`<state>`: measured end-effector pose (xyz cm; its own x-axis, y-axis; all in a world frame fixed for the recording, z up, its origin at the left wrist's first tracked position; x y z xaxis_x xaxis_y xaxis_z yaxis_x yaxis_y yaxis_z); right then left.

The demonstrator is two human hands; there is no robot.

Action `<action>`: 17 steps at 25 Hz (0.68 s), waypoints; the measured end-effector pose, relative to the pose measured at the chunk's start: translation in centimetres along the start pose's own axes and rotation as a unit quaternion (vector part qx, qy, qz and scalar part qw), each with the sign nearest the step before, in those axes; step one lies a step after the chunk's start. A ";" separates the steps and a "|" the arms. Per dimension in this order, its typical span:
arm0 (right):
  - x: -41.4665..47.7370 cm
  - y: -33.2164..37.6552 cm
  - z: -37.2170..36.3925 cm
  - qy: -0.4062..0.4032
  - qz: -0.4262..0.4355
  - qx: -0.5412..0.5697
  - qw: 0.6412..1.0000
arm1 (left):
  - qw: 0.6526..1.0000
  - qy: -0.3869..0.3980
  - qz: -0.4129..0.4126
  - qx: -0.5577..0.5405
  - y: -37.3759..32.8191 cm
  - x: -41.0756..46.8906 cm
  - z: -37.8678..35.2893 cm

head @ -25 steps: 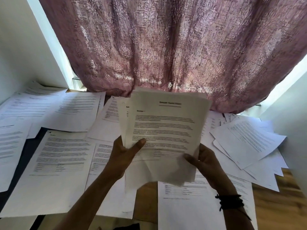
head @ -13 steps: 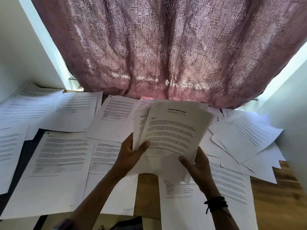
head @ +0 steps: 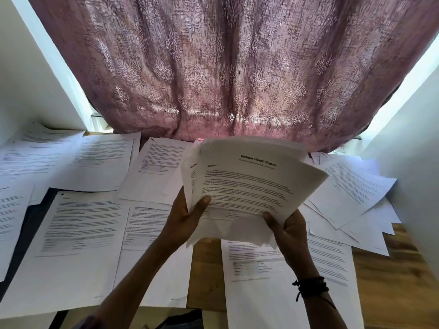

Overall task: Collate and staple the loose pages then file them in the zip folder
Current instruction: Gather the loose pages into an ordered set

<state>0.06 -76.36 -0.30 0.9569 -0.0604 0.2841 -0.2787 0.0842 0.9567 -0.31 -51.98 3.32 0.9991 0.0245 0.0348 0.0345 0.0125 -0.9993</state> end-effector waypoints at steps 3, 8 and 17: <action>0.3 -0.1 0.4 0.013 0.022 -0.017 1.000 | 1.000 0.003 0.004 -0.006 0.1 0.2 -0.3; 0.4 0.0 -0.6 0.011 0.020 -0.015 1.000 | 1.000 -0.023 -0.007 0.007 0.2 0.9 -1.0; -0.2 -1.0 -0.2 0.019 -0.040 -0.056 0.997 | 0.997 0.001 0.028 0.065 1.9 1.0 -0.5</action>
<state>0.19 -76.28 -1.31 0.9785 -0.0346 0.2032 -0.1930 0.1919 0.9623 0.82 -52.48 1.44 0.9994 0.0260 -0.0207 -0.0242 0.1408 -0.9897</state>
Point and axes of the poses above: each hand's wrist, its own x-axis towards the middle knuckle, its own z-axis out of the back of the hand, y = z × x, the point moved 2 cm from there along x, towards the middle knuckle, and after that the axes turned 7 degrees about z, right-handed, at the moved point
